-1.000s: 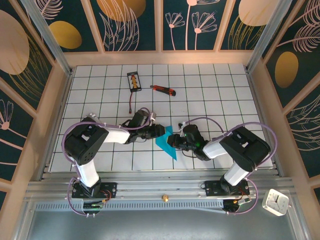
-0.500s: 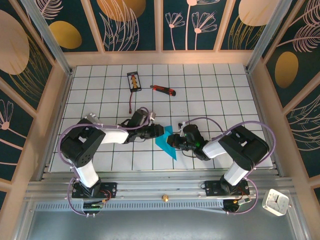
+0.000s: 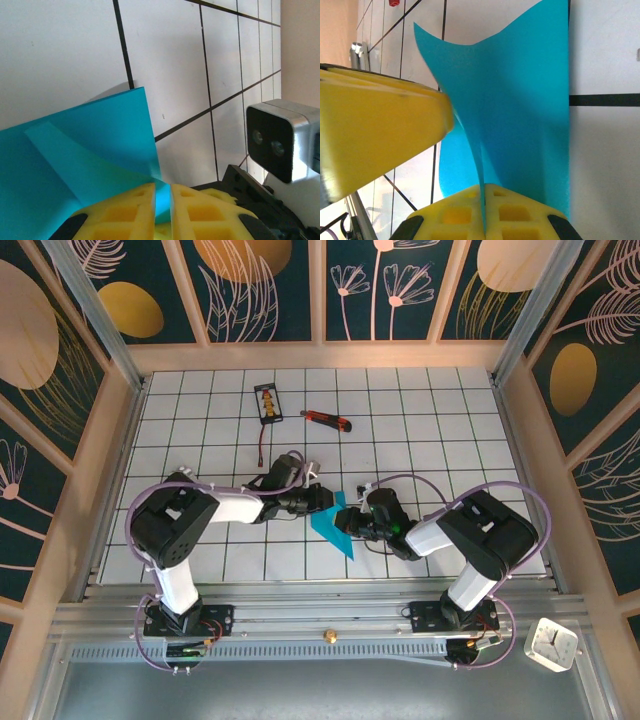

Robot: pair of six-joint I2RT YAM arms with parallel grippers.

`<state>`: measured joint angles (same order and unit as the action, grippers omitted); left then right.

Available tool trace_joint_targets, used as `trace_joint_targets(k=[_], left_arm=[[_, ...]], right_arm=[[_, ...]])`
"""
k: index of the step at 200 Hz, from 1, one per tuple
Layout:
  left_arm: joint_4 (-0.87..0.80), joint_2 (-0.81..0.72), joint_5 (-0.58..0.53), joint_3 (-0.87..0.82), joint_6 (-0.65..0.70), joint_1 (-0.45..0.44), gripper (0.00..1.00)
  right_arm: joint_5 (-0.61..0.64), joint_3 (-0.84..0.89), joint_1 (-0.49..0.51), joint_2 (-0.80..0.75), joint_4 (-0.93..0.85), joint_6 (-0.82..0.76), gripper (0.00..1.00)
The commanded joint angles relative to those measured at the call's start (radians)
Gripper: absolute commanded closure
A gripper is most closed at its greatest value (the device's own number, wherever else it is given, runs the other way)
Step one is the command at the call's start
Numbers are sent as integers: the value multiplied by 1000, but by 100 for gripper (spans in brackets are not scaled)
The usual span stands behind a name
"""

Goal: Fold a paper plane with a square sheet of paper (pick it up from the middle)
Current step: Fourth fold the wing at the center of the table.

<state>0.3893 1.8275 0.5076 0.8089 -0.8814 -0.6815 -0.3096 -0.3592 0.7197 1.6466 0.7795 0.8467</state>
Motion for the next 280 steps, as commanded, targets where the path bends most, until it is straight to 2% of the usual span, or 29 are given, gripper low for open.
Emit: trace_joint_targets(k=[1,76,168,198,246,280], left_arm=[[18,31,-9,22,-8,-5,84],[-35,77,-89,30,39,-3,86],[-68,96,-144,-4,83,-3,93],[-81,96,-152,-10,101,-3,100],[-87,98,-160,-10,107,-3,100],[-102,98,-171,-2,102,-4,100]], right_arm=[[-10,-11,-7,18,6,-12,93],[-8,-8,-9,16,-2,-13,91],[-5,19,-29,-57,-54,-21,82],[6,34,-32,-120,-106,-32,80],[-16,55,-24,-194,-164,-67,78],[55,36,18,-241,-284,-114,76]])
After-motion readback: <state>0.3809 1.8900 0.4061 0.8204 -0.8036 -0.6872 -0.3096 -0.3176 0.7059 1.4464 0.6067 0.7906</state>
